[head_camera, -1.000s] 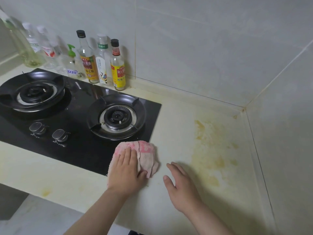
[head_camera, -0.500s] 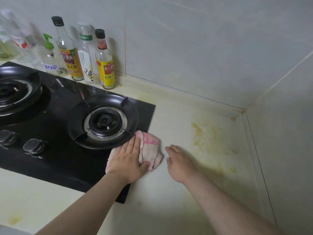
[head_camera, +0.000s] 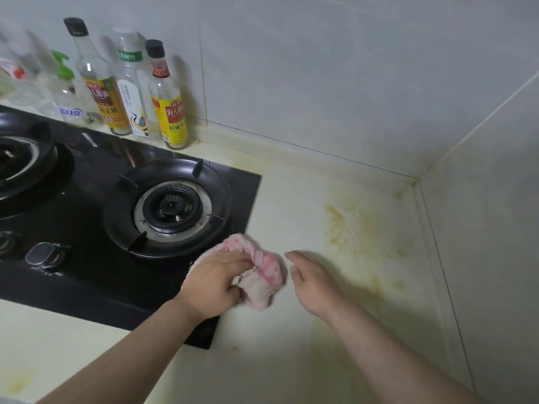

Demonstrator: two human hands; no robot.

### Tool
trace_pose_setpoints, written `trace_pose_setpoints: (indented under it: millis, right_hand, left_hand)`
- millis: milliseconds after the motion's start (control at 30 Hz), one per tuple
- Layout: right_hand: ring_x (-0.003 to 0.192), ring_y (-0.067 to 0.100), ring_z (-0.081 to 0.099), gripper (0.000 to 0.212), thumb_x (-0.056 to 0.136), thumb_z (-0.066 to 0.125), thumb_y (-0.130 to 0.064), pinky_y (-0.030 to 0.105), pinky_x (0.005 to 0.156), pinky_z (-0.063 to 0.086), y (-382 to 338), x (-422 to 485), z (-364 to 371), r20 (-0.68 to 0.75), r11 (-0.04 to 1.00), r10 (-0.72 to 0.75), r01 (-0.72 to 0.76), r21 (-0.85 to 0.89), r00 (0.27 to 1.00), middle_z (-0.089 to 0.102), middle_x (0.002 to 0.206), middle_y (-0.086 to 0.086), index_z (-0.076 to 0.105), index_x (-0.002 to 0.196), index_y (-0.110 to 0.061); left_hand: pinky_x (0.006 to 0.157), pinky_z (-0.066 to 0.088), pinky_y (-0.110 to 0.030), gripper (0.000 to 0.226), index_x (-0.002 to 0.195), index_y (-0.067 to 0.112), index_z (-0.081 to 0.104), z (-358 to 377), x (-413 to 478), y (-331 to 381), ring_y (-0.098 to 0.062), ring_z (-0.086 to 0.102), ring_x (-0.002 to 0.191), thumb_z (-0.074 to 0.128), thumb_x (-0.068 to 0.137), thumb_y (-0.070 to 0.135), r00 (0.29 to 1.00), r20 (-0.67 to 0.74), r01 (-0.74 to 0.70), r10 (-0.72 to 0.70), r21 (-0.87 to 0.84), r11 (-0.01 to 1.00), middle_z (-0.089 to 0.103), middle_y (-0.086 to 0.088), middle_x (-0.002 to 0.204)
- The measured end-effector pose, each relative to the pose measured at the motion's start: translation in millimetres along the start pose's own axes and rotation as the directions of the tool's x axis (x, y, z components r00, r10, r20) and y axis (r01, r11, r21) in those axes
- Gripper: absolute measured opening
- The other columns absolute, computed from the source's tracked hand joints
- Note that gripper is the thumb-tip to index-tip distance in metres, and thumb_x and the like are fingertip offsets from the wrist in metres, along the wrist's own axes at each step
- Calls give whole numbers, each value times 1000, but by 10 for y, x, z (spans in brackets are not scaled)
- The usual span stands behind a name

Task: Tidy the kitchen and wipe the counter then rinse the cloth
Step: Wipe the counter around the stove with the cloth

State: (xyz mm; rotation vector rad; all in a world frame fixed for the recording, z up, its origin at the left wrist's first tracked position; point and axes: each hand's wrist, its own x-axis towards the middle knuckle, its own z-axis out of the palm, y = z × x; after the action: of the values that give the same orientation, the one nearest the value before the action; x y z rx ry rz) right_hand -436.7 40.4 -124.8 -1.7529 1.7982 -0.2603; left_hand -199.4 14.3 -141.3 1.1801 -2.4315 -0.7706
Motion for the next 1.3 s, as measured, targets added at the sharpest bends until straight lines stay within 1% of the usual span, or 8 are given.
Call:
trace_pose_setpoints:
  millis: [133,267,333,500,567,700,967,1300]
  right_hand:
    - [134,12,44,38,104,41,-19,17,111,26,86,-212,33,-84,996,34,-27,89,996,51,145,0,53,139,-15]
    - [126,11,50,33,103,44,-21,16,105,32,152,-376,103,-150,992,36,-17,123,988,58,135,-4,59,132,-15]
    - [121,11,54,31,102,45,-20,14,101,33,167,-418,118,-195,991,43,-16,135,980,61,130,-2,62,128,-14]
    - [113,15,58,29,100,47,-18,20,95,40,160,-421,67,-235,991,26,7,136,972,65,123,1,64,123,-13]
    - [110,17,59,28,100,47,-18,25,94,43,146,-428,30,-246,990,17,17,137,969,66,120,2,64,121,-13]
    - [109,18,60,28,100,48,-20,32,95,47,135,-532,-2,-237,986,19,21,167,971,66,118,1,64,122,-14]
    - [122,12,55,33,101,47,-23,26,105,40,135,-950,104,-204,977,81,-37,211,976,61,131,-2,61,129,-14]
    - [125,7,52,34,103,44,-27,25,108,38,72,-1546,337,-146,969,67,-29,247,987,58,135,-7,59,132,-17]
  left_hand:
    - [88,47,-28,35,87,27,72,52,-258,181,0,62,95,55,58,13,999,10,-30,32,-124,992,69,19,93]
    - [95,42,-17,44,98,27,73,128,-328,311,-1,61,103,50,63,14,983,-180,-3,-36,-214,977,71,16,100]
    - [99,43,-25,47,103,26,72,170,-190,296,-4,59,111,48,65,12,967,-232,57,-107,-211,976,69,14,107]
    - [122,5,-28,79,149,26,38,182,353,175,-14,19,148,49,73,41,984,9,173,-176,139,975,30,2,159]
    - [119,-5,-26,85,154,23,26,158,442,144,-14,9,151,35,77,57,985,100,110,-142,278,954,17,2,162]
    - [116,-11,-20,87,151,23,33,186,171,99,-12,17,149,25,75,65,987,154,2,-50,297,955,27,0,159]
    - [116,12,-34,73,138,15,55,457,-885,489,-21,50,133,50,81,60,990,127,6,-53,342,940,53,-8,143]
    - [118,14,-32,87,141,18,49,937,-2132,710,-20,32,142,62,68,63,990,127,16,-59,318,948,44,-4,148]
